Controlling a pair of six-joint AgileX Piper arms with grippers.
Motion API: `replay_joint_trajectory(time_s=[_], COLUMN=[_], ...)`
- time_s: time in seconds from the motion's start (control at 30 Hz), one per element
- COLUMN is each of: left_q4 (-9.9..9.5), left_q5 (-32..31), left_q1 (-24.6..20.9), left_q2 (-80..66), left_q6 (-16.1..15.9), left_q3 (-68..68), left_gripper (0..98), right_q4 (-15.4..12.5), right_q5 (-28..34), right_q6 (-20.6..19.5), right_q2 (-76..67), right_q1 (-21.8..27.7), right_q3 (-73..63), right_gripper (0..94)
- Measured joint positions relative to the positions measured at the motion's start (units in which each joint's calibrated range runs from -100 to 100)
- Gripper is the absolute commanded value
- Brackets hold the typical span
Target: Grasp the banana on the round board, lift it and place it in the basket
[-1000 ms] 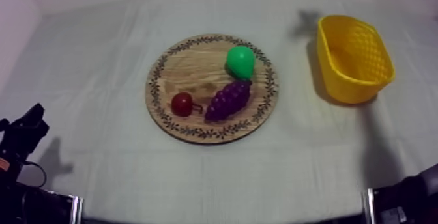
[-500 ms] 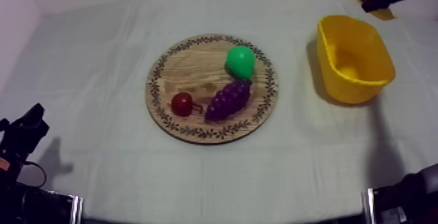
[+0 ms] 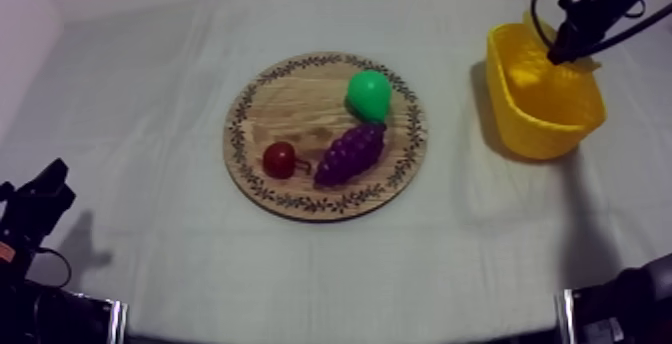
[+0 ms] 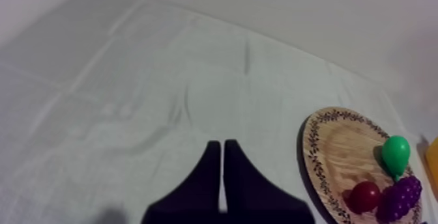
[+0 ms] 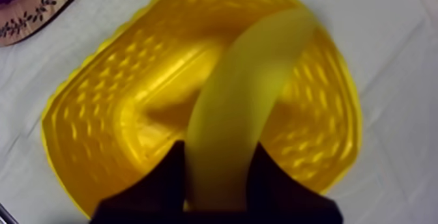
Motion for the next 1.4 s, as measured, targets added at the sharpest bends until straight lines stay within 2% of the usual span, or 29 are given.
replay_joint_trajectory(time_s=[0.2, 0.6, 0.77, 0.93, 1.07, 1.17, 1.4], left_q4=[0.0, 0.0, 0.0, 0.0, 0.0, 0.0, 0.0], left_q5=[0.0, 0.0, 0.0, 0.0, 0.0, 0.0, 0.0], left_q1=[0.0, 0.0, 0.0, 0.0, 0.0, 0.0, 0.0], left_q2=[0.0, 0.0, 0.0, 0.0, 0.0, 0.0, 0.0], left_q6=[0.0, 0.0, 0.0, 0.0, 0.0, 0.0, 0.0], left_q3=[0.0, 0.0, 0.0, 0.0, 0.0, 0.0, 0.0], left_gripper=[0.1, 0.1, 0.1, 0.1, 0.1, 0.1, 0.1], right_q4=[0.01, 0.12, 0.06, -0.98, -1.9, -2.51, -4.0], right_q5=[-1.51, -4.69, -5.35, -6.97, -9.06, -10.36, -16.16], right_q6=[-0.04, -1.67, -2.38, -3.47, -5.24, -6.86, -10.79], right_q2=[-0.07, -0.1, -1.88, -5.38, -9.42, -13.05, -22.45], right_q1=[-0.72, -0.53, -0.16, 0.65, 1.29, 1.67, 1.76], right_q3=[2.27, 4.3, 4.92, 5.04, 5.46, 6.4, 11.38], right_gripper=[17.8, 50.9, 55.5, 53.8, 48.3, 41.2, 16.7])
